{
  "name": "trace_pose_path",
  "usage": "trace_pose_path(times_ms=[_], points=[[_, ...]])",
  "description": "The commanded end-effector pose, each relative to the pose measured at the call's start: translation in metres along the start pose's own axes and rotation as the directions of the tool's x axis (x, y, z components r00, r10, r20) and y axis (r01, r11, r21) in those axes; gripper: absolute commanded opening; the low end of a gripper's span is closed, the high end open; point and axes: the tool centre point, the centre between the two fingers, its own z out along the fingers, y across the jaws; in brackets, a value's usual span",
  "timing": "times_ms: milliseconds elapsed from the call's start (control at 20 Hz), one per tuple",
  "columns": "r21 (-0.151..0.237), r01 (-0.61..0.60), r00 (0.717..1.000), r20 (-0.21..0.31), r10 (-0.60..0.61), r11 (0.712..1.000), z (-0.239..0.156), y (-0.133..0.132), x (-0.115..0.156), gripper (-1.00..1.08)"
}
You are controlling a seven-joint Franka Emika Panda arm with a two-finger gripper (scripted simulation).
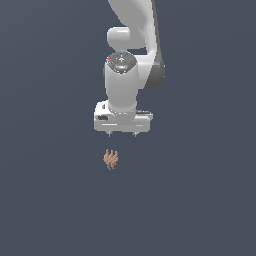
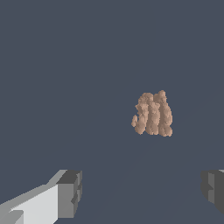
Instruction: Pick up the object and move it to a goal position.
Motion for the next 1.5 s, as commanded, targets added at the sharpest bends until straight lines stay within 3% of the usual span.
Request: trace_pose_path(times_ms=[0, 400, 750, 1450], points=[[0.0, 0.0, 1.0, 0.0, 0.0, 1.0, 0.0, 0.0, 0.0, 1.0], [0.009, -0.031, 0.999, -0.038, 0.031, 0.999, -0.016, -0.003, 0.003, 1.0], [0.009, -0.033, 0.999, -0.036, 0.033, 0.999, -0.013, -0.001, 0.005, 1.0], [0.02, -0.073, 0.997, -0.008, 0.074, 0.997, 0.053, 0.04, 0.035, 1.0]])
